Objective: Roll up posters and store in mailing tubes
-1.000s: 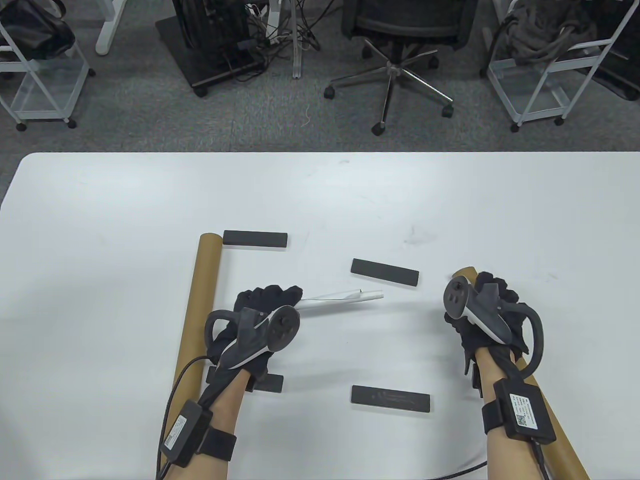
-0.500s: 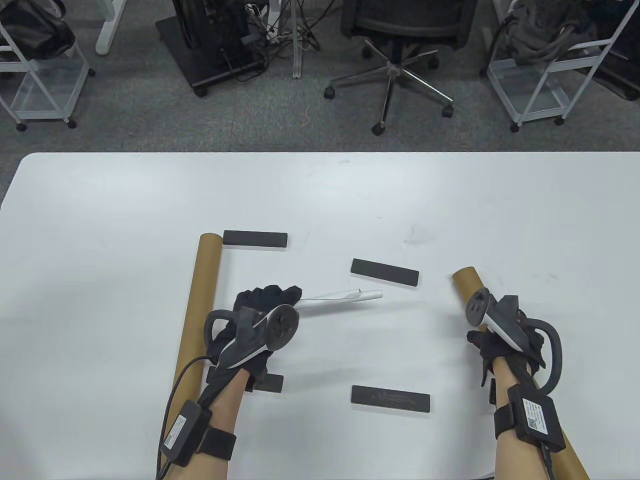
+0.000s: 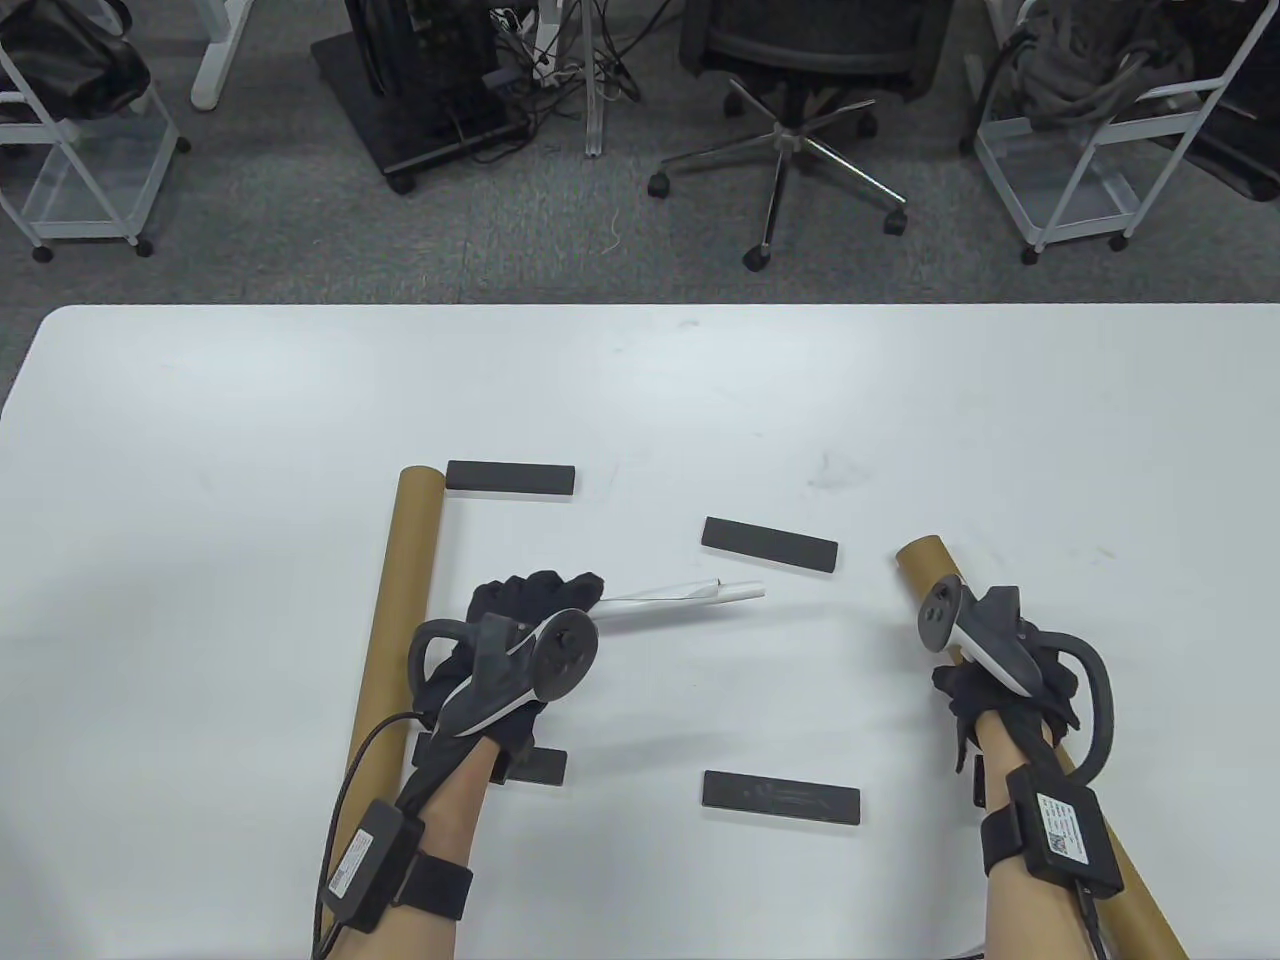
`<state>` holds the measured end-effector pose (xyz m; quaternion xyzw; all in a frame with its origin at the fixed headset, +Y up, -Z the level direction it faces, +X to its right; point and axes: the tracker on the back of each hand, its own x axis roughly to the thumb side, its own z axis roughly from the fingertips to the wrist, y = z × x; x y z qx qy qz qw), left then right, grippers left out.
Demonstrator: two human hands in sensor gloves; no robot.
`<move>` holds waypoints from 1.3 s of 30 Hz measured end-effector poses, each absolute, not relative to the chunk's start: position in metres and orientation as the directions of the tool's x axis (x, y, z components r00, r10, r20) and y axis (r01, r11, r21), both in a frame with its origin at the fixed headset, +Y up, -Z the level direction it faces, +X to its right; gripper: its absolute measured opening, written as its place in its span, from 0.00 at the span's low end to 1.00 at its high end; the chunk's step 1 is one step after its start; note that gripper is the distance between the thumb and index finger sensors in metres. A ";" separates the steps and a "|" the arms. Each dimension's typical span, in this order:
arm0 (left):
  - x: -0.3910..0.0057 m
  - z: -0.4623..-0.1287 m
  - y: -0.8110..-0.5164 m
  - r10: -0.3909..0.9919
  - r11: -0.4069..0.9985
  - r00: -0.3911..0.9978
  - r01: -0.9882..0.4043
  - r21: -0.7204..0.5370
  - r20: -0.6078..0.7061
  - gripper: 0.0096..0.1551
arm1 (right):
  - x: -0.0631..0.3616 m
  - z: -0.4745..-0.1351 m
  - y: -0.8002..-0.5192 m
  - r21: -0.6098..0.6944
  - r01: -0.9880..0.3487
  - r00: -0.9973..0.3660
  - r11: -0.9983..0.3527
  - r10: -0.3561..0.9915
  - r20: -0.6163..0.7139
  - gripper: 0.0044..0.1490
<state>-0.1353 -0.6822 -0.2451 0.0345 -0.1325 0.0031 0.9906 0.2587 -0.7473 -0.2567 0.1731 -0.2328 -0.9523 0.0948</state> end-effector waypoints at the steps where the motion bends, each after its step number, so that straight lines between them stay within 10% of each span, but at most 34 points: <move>1: -0.135 -0.245 -0.682 -0.003 0.998 0.965 -0.016 0.068 0.262 0.31 | 0.257 -0.257 -0.745 0.474 0.092 -0.926 -0.876 -0.250 -0.282 0.59; 39: -0.165 -0.252 -0.677 -0.013 0.996 0.988 -0.002 0.094 0.154 0.29 | 0.162 -0.254 -0.693 0.075 0.251 -0.963 -0.965 -0.241 0.119 0.53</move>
